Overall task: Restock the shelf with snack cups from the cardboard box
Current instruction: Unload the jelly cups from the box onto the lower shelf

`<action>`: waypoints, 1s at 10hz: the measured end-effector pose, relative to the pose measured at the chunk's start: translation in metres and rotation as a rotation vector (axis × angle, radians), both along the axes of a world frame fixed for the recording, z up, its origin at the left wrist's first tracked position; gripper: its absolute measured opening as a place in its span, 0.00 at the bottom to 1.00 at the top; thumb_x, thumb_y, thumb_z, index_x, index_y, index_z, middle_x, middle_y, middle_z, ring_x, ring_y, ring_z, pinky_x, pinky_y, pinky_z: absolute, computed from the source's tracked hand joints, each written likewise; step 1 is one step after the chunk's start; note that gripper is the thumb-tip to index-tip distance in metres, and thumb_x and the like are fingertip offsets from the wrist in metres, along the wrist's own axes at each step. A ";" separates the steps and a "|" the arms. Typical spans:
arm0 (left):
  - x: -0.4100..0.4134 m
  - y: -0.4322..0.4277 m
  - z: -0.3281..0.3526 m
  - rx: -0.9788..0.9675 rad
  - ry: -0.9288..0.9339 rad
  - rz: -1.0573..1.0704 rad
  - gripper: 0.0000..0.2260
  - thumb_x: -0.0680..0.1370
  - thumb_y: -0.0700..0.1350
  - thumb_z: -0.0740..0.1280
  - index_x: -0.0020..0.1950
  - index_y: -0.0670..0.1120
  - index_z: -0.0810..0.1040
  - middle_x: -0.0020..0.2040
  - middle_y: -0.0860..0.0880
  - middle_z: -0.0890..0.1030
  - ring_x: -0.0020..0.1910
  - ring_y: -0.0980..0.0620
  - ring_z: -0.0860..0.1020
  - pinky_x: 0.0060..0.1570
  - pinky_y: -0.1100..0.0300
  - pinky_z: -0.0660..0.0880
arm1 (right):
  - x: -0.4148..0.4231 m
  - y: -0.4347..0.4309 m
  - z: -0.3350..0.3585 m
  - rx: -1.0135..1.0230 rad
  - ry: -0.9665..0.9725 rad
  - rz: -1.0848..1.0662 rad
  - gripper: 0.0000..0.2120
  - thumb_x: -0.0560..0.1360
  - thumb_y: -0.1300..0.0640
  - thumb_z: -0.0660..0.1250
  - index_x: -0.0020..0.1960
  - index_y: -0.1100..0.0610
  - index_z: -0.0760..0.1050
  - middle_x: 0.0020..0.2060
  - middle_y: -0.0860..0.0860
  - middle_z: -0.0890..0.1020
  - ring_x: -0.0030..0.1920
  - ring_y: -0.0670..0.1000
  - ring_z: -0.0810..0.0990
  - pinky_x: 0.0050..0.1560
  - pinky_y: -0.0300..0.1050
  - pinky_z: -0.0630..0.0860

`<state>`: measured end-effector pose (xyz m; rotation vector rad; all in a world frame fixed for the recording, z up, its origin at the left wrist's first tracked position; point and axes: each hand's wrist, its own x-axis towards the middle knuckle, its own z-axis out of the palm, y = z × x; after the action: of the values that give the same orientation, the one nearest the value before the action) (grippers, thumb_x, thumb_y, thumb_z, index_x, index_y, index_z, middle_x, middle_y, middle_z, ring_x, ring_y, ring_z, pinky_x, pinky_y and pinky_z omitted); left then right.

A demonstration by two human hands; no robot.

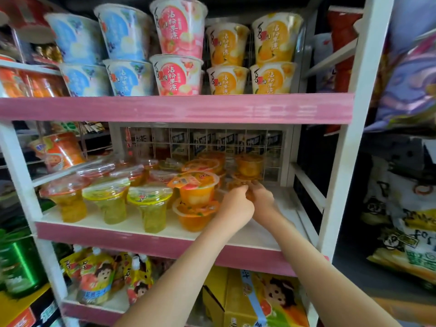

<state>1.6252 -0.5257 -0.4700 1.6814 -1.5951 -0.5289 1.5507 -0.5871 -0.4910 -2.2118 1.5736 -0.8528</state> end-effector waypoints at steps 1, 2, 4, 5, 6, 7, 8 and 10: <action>0.002 -0.003 -0.002 -0.002 -0.085 -0.010 0.24 0.78 0.32 0.54 0.75 0.42 0.61 0.75 0.42 0.61 0.74 0.45 0.60 0.71 0.55 0.58 | 0.003 -0.011 -0.013 -0.039 0.025 0.088 0.25 0.81 0.60 0.57 0.76 0.54 0.57 0.76 0.49 0.54 0.75 0.55 0.57 0.72 0.46 0.59; 0.008 -0.004 -0.010 0.027 -0.160 -0.037 0.28 0.78 0.31 0.54 0.77 0.45 0.54 0.78 0.46 0.52 0.76 0.48 0.51 0.73 0.57 0.51 | 0.001 -0.011 -0.018 -0.038 0.128 0.063 0.28 0.79 0.63 0.60 0.76 0.53 0.56 0.77 0.49 0.53 0.75 0.57 0.56 0.72 0.52 0.61; 0.008 0.000 -0.011 -0.011 -0.144 -0.013 0.22 0.80 0.37 0.56 0.74 0.44 0.62 0.74 0.44 0.64 0.71 0.45 0.64 0.67 0.55 0.63 | -0.004 -0.001 -0.014 -0.247 0.089 -0.091 0.14 0.80 0.60 0.55 0.55 0.53 0.79 0.46 0.47 0.81 0.43 0.45 0.78 0.32 0.30 0.68; 0.005 0.003 -0.011 -0.028 -0.145 -0.018 0.21 0.80 0.37 0.57 0.73 0.44 0.64 0.72 0.44 0.67 0.68 0.45 0.68 0.65 0.55 0.67 | -0.004 0.007 -0.013 -0.196 0.012 -0.094 0.15 0.77 0.67 0.56 0.59 0.59 0.77 0.51 0.56 0.80 0.54 0.56 0.77 0.47 0.40 0.70; 0.004 0.004 -0.013 -0.011 -0.182 -0.038 0.23 0.80 0.37 0.57 0.75 0.44 0.60 0.74 0.44 0.62 0.71 0.45 0.65 0.68 0.54 0.65 | -0.006 0.012 -0.007 -0.145 0.075 -0.108 0.16 0.78 0.63 0.56 0.60 0.55 0.76 0.53 0.55 0.80 0.52 0.56 0.78 0.47 0.43 0.72; 0.001 0.014 -0.009 -0.013 -0.252 -0.030 0.23 0.79 0.37 0.57 0.74 0.44 0.60 0.74 0.44 0.62 0.71 0.45 0.65 0.68 0.54 0.65 | -0.008 0.013 -0.001 -0.082 0.176 -0.127 0.14 0.76 0.62 0.58 0.58 0.55 0.77 0.59 0.55 0.78 0.59 0.58 0.76 0.59 0.51 0.73; 0.007 0.050 -0.002 -0.102 -0.349 -0.021 0.18 0.79 0.40 0.58 0.70 0.45 0.66 0.66 0.45 0.71 0.63 0.46 0.72 0.58 0.55 0.71 | -0.009 0.037 0.003 -0.248 0.112 -0.125 0.14 0.74 0.64 0.60 0.58 0.59 0.75 0.63 0.57 0.74 0.63 0.59 0.72 0.61 0.51 0.72; 0.090 0.167 -0.022 -0.480 -0.288 0.051 0.08 0.77 0.50 0.60 0.52 0.52 0.77 0.39 0.55 0.82 0.36 0.58 0.79 0.36 0.58 0.77 | 0.046 0.142 0.002 -0.679 -0.116 0.190 0.10 0.74 0.63 0.64 0.54 0.60 0.78 0.50 0.54 0.80 0.52 0.56 0.77 0.50 0.44 0.72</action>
<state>1.7150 -0.3591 -0.4917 1.4651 -1.7051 0.1294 1.5970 -0.4448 -0.4890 -2.6229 1.0901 -1.5971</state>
